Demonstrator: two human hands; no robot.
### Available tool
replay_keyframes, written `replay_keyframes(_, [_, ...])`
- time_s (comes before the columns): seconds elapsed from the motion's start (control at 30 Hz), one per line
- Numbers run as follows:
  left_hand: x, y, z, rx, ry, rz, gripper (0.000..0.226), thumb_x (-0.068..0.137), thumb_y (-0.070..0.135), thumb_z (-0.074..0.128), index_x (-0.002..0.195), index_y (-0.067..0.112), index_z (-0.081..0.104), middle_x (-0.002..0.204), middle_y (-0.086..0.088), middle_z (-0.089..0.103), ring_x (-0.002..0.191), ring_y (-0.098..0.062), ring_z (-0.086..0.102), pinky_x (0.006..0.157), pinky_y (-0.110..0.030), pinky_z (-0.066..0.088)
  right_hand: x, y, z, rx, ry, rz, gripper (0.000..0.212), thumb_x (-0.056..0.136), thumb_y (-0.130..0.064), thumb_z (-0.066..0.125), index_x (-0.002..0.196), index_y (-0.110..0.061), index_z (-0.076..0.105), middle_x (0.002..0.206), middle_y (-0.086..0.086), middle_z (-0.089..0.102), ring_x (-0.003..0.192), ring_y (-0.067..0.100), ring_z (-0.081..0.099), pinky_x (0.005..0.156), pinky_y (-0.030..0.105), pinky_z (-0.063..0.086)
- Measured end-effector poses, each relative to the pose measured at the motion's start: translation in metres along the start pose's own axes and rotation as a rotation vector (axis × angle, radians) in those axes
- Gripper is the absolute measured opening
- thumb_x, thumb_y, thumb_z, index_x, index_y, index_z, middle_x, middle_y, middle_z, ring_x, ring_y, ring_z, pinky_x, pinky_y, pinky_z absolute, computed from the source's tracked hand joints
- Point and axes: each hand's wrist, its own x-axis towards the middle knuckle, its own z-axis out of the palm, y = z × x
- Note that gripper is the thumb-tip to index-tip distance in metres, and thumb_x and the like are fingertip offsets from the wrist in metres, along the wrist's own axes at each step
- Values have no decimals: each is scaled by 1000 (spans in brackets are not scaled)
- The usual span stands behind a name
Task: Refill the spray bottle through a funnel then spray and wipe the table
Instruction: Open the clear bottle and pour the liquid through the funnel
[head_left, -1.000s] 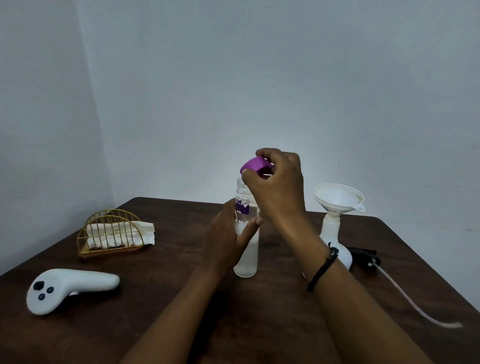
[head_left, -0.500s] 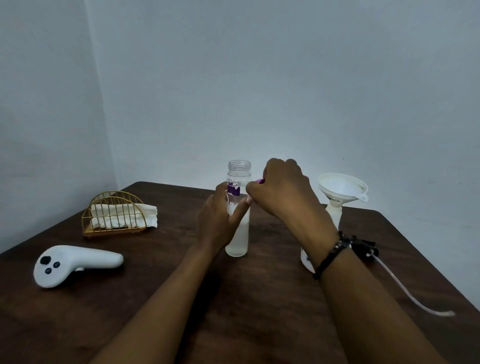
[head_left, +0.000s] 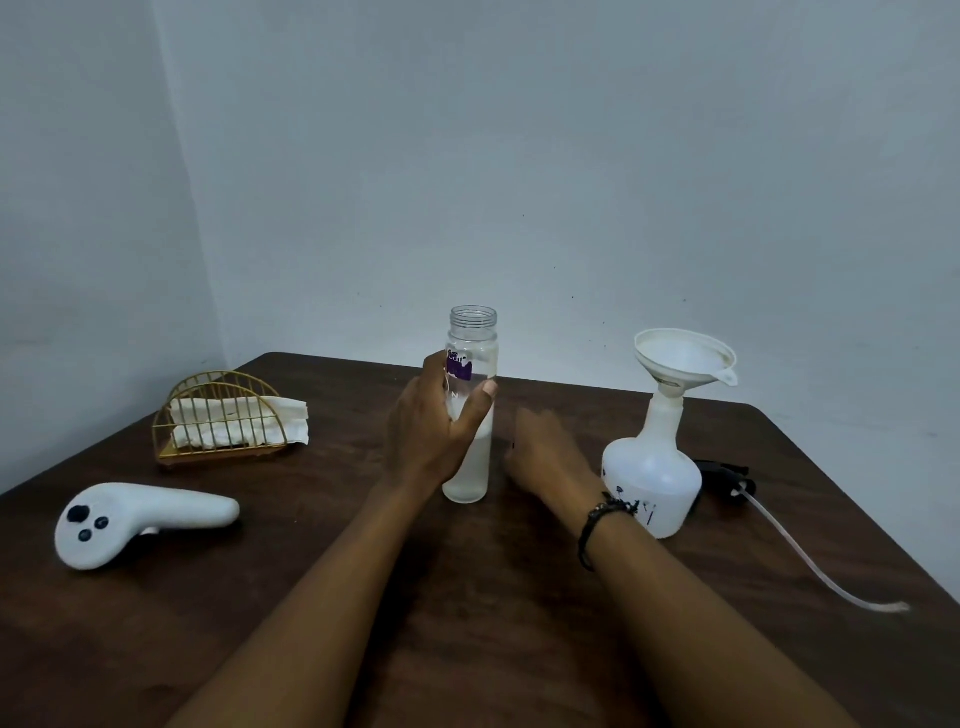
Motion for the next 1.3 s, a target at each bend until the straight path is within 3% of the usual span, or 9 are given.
replay_keyframes(0.23, [-1, -1, 1, 7, 0, -3, 55, 85, 64, 47, 117, 20, 54, 96, 9, 64, 85, -13, 61, 70, -30, 47, 6, 8, 3, 51, 1, 10, 44, 92, -16, 61, 133, -10, 48, 136, 14, 52, 123, 31, 52, 97, 39, 48])
replay_keyframes(0.33, [-1, -1, 0, -1, -5, 1, 54, 85, 63, 47, 118, 21, 54, 103, 8, 66, 90, -14, 62, 74, -33, 50, 6, -4, -14, 108, 153, -22, 23, 93, -19, 55, 115, -10, 56, 111, 8, 62, 104, 29, 60, 78, 35, 51])
replay_keyframes(0.43, [-1, -1, 0, -4, -18, 2, 54, 86, 65, 45, 119, 23, 53, 103, 9, 65, 92, -14, 62, 77, -37, 51, -1, -20, -38, 341, 238, -88, 23, 94, -21, 43, 107, -11, 59, 96, -2, 60, 92, 23, 57, 66, 31, 39])
replay_keyframes(0.6, [0, -4, 0, -73, -31, 31, 51, 85, 61, 48, 120, 24, 52, 105, 4, 67, 93, -16, 64, 77, -42, 53, -19, -41, -50, 726, 100, -151, 26, 86, -43, 56, 98, -21, 63, 90, -7, 68, 84, 13, 63, 70, 32, 49])
replay_keyframes(0.73, [-3, 0, 0, -125, -34, 59, 42, 84, 55, 52, 114, 25, 56, 98, 7, 68, 87, -11, 65, 70, -39, 54, -21, -38, -40, 738, 68, -150, 35, 79, -36, 74, 109, -24, 59, 100, -7, 70, 92, 7, 65, 86, 34, 55])
replay_keyframes(0.93, [-5, 18, -1, -185, -68, 121, 44, 80, 54, 56, 115, 28, 58, 90, 22, 63, 82, 4, 63, 63, -7, 40, -34, -32, -46, 758, 204, -111, 44, 68, -39, 78, 103, -17, 63, 96, 1, 73, 89, 17, 69, 84, 42, 57])
replay_keyframes(1.1, [-9, 40, -4, -323, -156, 320, 31, 81, 38, 60, 108, 25, 56, 84, 22, 63, 69, 2, 60, 59, -9, 39, -67, -17, -60, 676, 346, -120, 35, 67, -47, 75, 94, -28, 62, 85, -9, 71, 79, 4, 67, 76, 38, 59])
replay_keyframes(1.2, [-17, 48, 2, -367, -226, 412, 45, 91, 49, 50, 119, 16, 58, 91, 13, 66, 75, -9, 64, 62, -26, 48, -96, -3, -77, 605, 466, -109, 36, 68, -53, 73, 95, -30, 62, 84, -12, 71, 78, 2, 67, 72, 37, 59])
replay_keyframes(1.3, [-27, 61, 14, -355, -207, 412, 51, 98, 57, 33, 112, 17, 62, 95, 18, 65, 83, 0, 63, 68, -17, 47, -123, 17, -92, 543, 606, -109, 43, 67, -60, 70, 94, -29, 62, 83, -12, 70, 76, 4, 67, 68, 37, 59])
